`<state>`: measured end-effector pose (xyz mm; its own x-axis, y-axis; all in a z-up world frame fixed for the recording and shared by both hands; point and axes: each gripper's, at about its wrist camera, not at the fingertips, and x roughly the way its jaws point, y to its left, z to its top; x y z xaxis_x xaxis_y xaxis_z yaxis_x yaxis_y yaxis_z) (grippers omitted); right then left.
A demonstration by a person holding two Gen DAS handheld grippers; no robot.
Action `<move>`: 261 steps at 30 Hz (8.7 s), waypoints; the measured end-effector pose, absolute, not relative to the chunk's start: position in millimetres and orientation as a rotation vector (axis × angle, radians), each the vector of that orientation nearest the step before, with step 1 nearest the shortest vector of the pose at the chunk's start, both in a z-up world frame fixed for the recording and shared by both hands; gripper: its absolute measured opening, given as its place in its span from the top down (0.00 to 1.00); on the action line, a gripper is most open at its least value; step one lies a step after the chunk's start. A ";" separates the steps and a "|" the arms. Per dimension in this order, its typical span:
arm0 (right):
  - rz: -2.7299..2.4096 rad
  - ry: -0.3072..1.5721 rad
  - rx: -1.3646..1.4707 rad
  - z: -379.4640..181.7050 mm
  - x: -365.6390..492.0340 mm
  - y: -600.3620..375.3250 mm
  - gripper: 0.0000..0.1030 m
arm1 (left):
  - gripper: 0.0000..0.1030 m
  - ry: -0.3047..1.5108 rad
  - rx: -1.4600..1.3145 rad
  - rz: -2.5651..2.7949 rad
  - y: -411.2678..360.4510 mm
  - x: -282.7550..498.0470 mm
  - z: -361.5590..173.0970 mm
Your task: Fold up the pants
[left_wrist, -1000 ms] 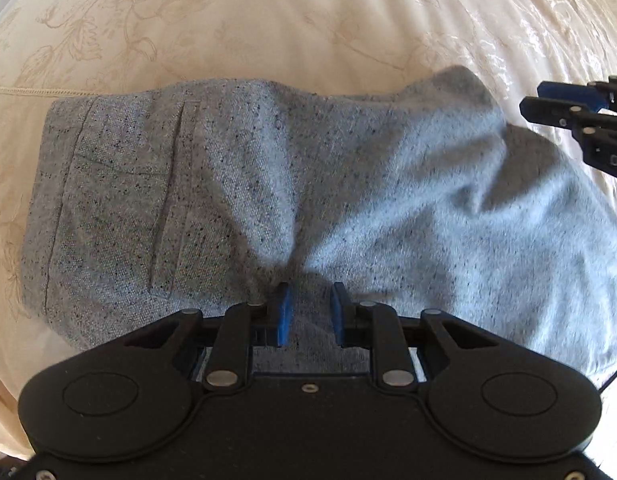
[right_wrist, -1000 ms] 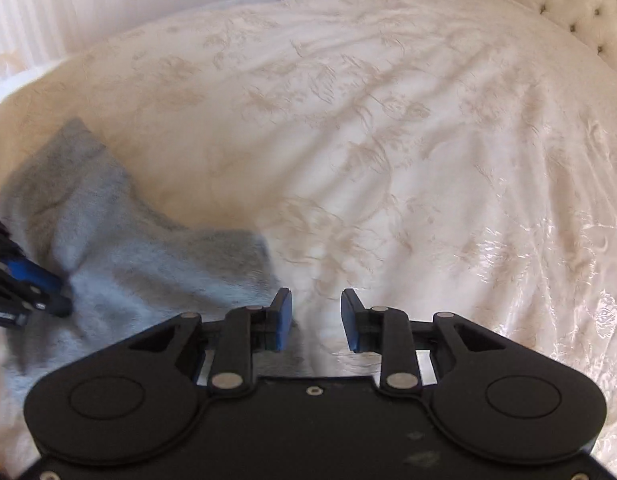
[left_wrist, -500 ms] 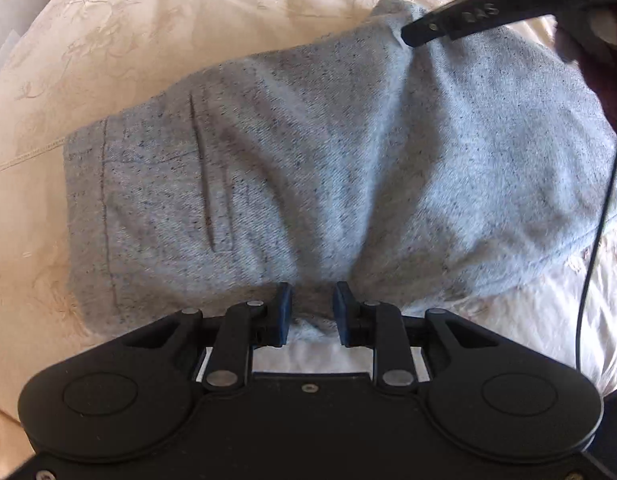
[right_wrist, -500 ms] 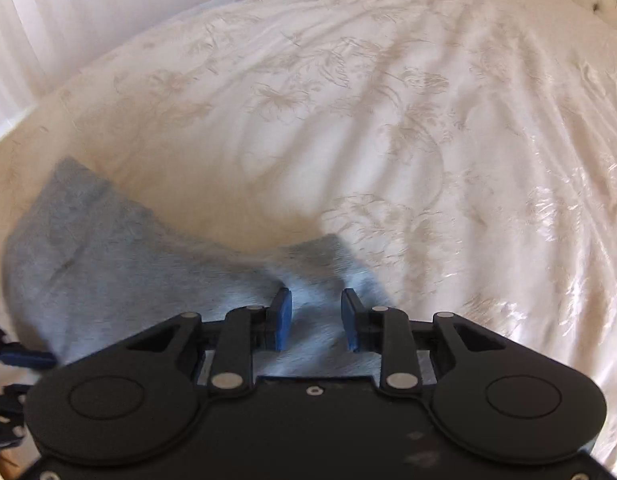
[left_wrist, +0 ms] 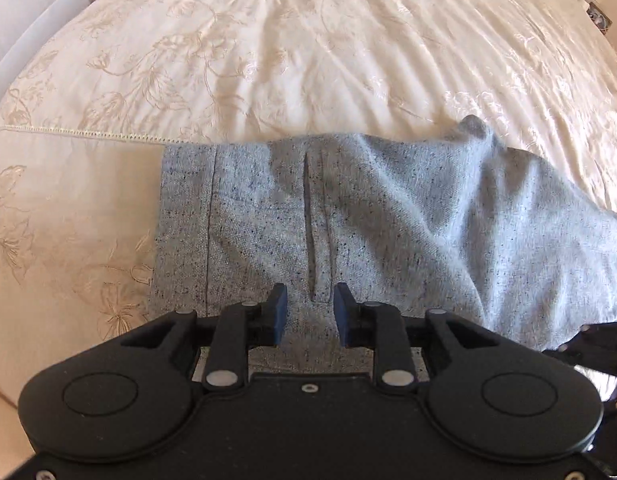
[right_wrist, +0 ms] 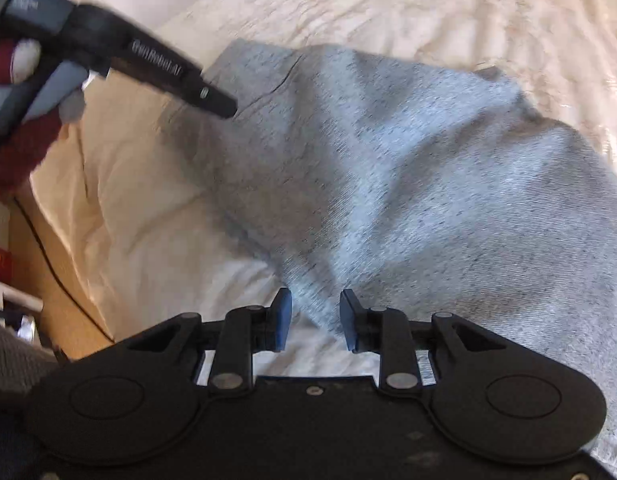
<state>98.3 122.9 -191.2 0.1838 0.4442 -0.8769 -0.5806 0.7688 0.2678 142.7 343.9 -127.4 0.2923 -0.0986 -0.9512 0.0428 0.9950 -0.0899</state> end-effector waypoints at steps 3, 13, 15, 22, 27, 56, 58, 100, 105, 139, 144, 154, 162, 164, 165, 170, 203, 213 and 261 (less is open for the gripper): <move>0.582 1.167 -0.044 -182.7 115.9 98.8 0.71 | 0.66 1.392 0.051 -0.074 342.2 142.3 -161.3; 0.139 1.152 0.161 -179.7 120.0 -18.4 0.71 | 0.67 1.268 0.044 -0.068 324.2 120.3 -117.3; 0.092 1.138 0.152 -180.9 126.5 -41.1 0.71 | 0.67 1.227 0.021 -0.092 307.6 123.4 -106.5; -0.036 1.128 0.111 -197.3 150.6 -107.2 0.72 | 0.65 1.257 0.053 -0.199 215.7 131.1 -125.6; 0.021 1.317 0.077 -237.8 104.4 -145.8 0.73 | 0.64 1.412 0.176 -0.145 187.7 102.5 -169.3; 0.163 1.137 0.114 -232.8 164.6 -181.4 0.73 | 0.66 1.348 -0.014 -0.327 29.7 172.5 -138.1; 0.167 1.130 0.110 -229.8 166.2 -185.2 0.73 | 0.65 1.350 -0.007 -0.372 14.4 186.4 -148.7; -0.455 1.037 0.720 -209.2 44.2 -482.8 0.62 | 0.65 1.394 0.083 -0.316 -73.2 99.8 -167.4; -0.401 1.019 0.787 -223.6 51.0 -493.5 0.59 | 0.65 1.389 0.074 -0.290 -78.1 97.1 -168.4; -0.281 1.059 0.609 -211.3 50.8 -491.2 0.90 | 0.66 1.364 0.164 -0.329 -165.3 188.0 -181.3; -0.279 1.051 0.626 -207.3 48.2 -495.0 0.90 | 0.65 1.339 0.117 -0.352 -149.8 161.9 -155.6; -0.275 1.004 0.517 -174.7 48.5 -475.0 0.89 | 0.66 1.411 0.169 -0.398 -152.6 133.3 -183.5; -0.201 0.850 0.283 -92.5 61.1 -392.7 0.89 | 0.65 1.360 0.045 -0.409 -76.8 154.2 -144.2; -0.140 0.805 0.217 -69.1 66.4 -355.6 0.89 | 0.65 1.367 0.012 -0.391 -48.7 160.9 -141.2; -0.106 0.785 0.188 -59.1 69.0 -335.2 0.89 | 0.65 1.367 0.005 -0.383 -34.5 163.5 -140.3; 0.109 0.742 0.072 -40.4 83.2 -214.2 0.89 | 0.65 1.365 -0.007 -0.329 36.0 174.0 -137.3; 0.349 1.013 0.013 -155.4 68.9 -32.0 0.69 | 0.65 1.366 -0.068 -0.411 116.4 189.4 -143.0; 0.268 1.064 0.059 -163.9 74.1 -92.4 0.69 | 0.43 1.480 -0.240 -0.362 107.2 192.2 -189.1; 0.269 1.232 0.021 -229.8 81.5 -165.1 0.71 | 0.59 1.385 -0.121 -0.060 104.4 118.4 -162.0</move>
